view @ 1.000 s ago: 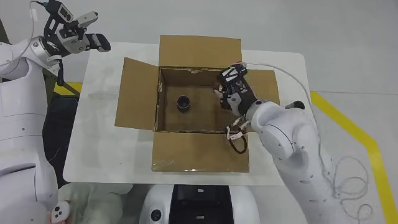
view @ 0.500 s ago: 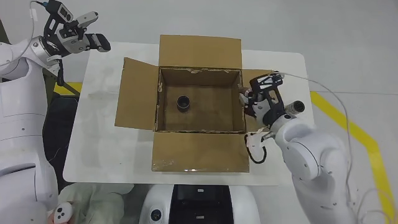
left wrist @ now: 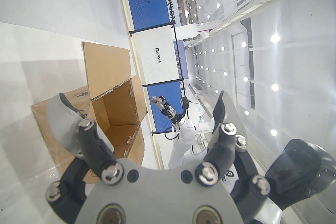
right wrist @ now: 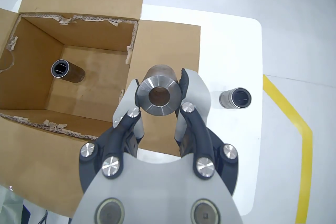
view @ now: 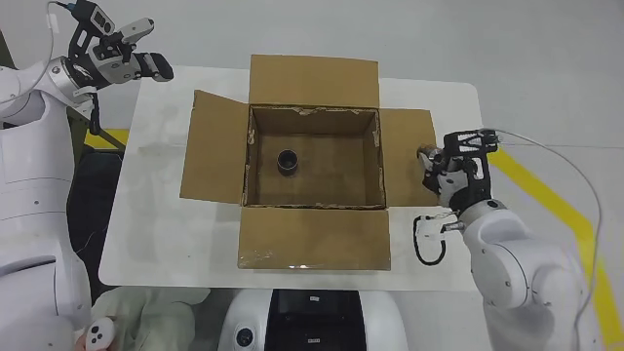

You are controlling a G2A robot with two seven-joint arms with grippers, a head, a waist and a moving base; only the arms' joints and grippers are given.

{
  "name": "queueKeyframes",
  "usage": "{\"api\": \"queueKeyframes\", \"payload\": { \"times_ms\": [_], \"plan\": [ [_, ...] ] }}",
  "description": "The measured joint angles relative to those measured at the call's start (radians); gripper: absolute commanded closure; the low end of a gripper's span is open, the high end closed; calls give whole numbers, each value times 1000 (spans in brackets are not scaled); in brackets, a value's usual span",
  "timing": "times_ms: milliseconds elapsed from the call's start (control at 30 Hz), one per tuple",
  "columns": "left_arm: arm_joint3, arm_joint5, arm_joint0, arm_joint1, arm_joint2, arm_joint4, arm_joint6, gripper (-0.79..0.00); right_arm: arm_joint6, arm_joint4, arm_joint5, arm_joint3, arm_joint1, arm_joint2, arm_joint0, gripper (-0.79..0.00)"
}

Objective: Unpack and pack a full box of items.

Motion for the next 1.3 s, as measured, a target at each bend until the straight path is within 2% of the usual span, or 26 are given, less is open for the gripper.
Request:
{"api": "queueKeyframes", "payload": {
  "times_ms": [800,1300],
  "plan": [
    [0,0,0,0,0,0,0,-785,-6,-2,24,5,1,24,-21,0],
    [0,0,0,0,0,0,0,-785,-26,51,43,44,8,178,-124,0]
  ]
}}
